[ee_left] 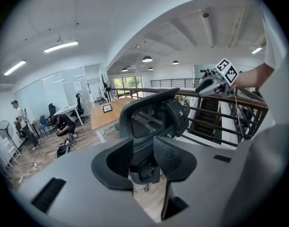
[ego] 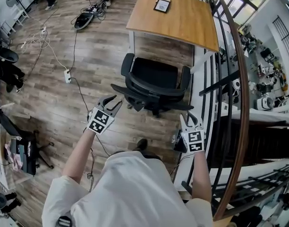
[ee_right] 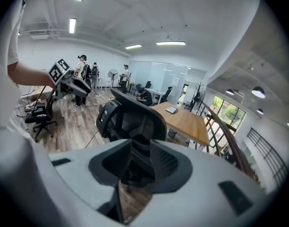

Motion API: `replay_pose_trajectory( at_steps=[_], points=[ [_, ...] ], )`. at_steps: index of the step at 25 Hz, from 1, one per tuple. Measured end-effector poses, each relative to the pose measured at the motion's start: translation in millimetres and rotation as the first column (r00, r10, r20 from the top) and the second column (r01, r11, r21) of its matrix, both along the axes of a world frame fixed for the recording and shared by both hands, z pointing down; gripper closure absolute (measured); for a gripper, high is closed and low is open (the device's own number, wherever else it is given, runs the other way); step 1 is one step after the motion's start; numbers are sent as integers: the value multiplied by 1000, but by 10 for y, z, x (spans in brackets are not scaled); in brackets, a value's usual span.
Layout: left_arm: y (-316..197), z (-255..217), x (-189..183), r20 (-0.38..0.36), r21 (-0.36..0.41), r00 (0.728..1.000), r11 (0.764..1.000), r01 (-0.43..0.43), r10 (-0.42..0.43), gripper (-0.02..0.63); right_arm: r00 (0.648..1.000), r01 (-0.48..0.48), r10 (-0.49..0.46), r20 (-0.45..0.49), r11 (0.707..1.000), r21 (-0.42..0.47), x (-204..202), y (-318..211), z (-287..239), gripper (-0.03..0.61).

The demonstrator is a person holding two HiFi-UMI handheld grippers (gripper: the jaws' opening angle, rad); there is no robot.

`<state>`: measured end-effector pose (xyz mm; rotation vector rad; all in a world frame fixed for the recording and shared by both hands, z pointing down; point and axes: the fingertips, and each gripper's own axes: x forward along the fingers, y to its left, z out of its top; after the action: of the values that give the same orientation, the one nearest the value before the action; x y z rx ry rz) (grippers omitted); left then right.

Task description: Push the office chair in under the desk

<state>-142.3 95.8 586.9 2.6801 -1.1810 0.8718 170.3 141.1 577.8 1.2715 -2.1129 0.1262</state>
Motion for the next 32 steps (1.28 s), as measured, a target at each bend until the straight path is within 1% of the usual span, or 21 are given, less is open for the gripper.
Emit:
replay_pose_trajectory(
  at_steps=[4, 9, 12, 15, 18, 21, 24, 28, 32],
  points=[
    [-117, 232, 62, 75, -8, 997, 1000, -14, 15, 477, 997, 73, -75, -30, 995, -68, 77, -144, 261, 448],
    [-240, 422, 134, 152, -28, 988, 999, -35, 38, 456, 983, 160, -171, -72, 978, -134, 123, -274, 501, 443],
    [-293, 485, 183, 204, -42, 977, 998, -51, 58, 442, 969, 202, -220, -111, 966, -159, 178, -362, 543, 442],
    [-323, 583, 151, 250, -54, 965, 996, -65, 76, 439, 959, 225, -252, -132, 955, -192, 170, -399, 650, 436],
    [-396, 693, 90, 307, -56, 945, 993, -101, 114, 434, 947, 246, -283, -153, 944, -219, 120, -447, 800, 423],
    [-421, 837, 68, 371, -79, 913, 985, -153, 172, 410, 935, 260, -309, -173, 930, -258, 102, -422, 921, 408],
    [-443, 987, 55, 447, -102, 864, 973, -209, 232, 388, 918, 274, -342, -200, 913, -302, 102, -386, 1038, 388],
    [-586, 1099, 31, 513, -106, 807, 955, -278, 292, 373, 880, 278, -381, -283, 897, -344, 105, -474, 1179, 379],
    [-700, 1238, 5, 604, -114, 719, 931, -348, 343, 360, 819, 288, -432, -378, 879, -380, 142, -533, 1372, 377]
  ],
)
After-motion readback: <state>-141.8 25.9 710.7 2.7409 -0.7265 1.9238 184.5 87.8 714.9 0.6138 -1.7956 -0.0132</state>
